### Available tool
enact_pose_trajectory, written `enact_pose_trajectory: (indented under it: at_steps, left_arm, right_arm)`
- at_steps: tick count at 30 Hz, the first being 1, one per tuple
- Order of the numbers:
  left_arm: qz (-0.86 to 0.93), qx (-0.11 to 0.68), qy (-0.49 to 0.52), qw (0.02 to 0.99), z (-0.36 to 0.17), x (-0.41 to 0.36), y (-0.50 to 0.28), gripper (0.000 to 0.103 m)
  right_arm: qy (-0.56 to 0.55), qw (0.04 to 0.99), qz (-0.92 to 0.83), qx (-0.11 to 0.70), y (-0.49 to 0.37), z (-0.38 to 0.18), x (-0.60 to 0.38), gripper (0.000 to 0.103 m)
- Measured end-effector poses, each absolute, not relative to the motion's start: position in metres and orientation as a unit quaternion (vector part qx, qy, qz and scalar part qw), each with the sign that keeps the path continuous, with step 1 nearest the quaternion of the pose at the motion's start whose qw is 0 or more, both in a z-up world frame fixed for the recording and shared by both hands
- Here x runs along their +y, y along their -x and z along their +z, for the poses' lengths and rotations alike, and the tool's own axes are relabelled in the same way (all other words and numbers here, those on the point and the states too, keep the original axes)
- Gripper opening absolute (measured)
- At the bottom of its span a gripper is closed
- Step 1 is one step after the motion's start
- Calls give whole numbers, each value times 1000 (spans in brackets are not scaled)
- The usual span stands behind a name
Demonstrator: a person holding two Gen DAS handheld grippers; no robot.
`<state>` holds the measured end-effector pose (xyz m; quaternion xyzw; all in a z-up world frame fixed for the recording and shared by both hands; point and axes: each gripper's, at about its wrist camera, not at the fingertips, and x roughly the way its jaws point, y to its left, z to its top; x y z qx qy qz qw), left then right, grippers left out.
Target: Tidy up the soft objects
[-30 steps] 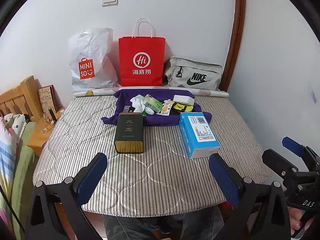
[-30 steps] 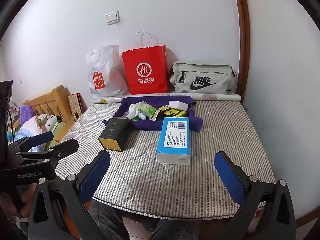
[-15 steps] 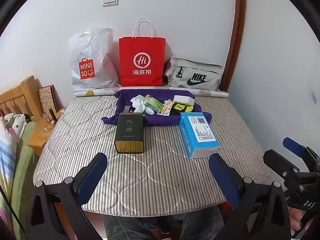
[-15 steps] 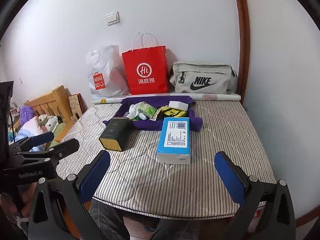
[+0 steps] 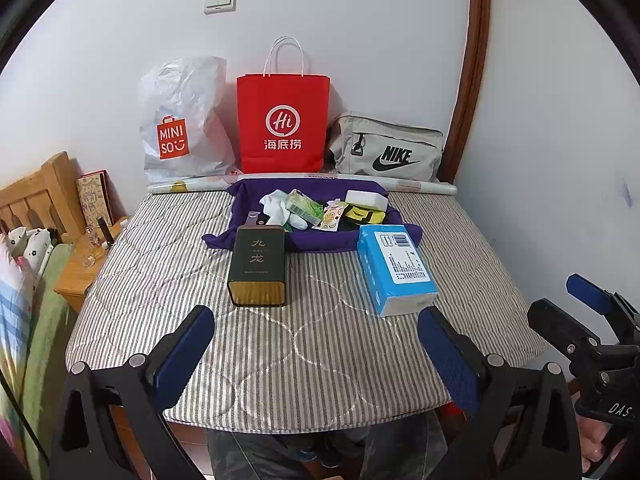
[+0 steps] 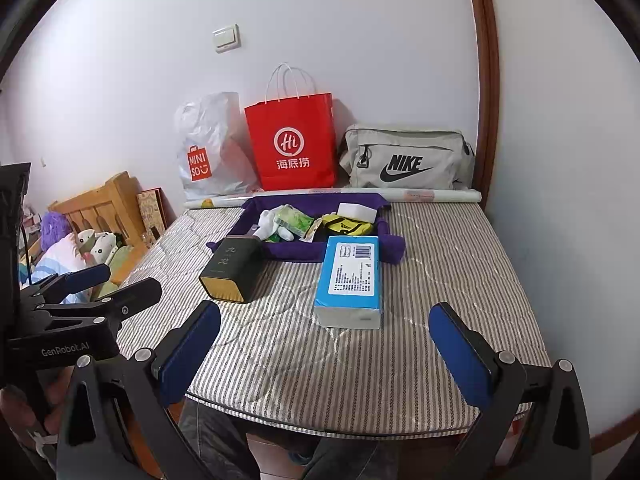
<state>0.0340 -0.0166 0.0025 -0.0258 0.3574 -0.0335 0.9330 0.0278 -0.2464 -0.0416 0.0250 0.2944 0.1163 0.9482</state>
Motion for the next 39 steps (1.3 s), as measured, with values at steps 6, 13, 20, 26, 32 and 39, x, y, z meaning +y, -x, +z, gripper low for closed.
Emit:
enact_pose_trajectory:
  at_steps: [6, 13, 20, 26, 32, 39]
  left_arm:
    - [-34, 357, 25, 933, 3, -17, -34, 103]
    - [-34, 357, 25, 933, 3, -17, -34, 102]
    - [-33, 356, 25, 934, 5, -18, -33, 103]
    - [-33, 356, 25, 934, 5, -18, -32, 102]
    - [-34, 356, 25, 934, 5, -18, -32, 103]
    - [-33, 354, 24, 934, 7, -19, -31, 103]
  right_arm:
    - [-25, 949, 116, 292, -25, -38, -246, 103]
    - [-26, 949, 116, 292, -24, -37, -247, 103]
    - [-27, 949, 116, 291, -24, -36, -248, 103]
    - [-27, 949, 116, 290, -23, -35, -248, 103]
    - [-27, 949, 116, 291, -22, -35, -247, 102]
    - [-27, 950, 116, 290, -22, -36, -247, 102]
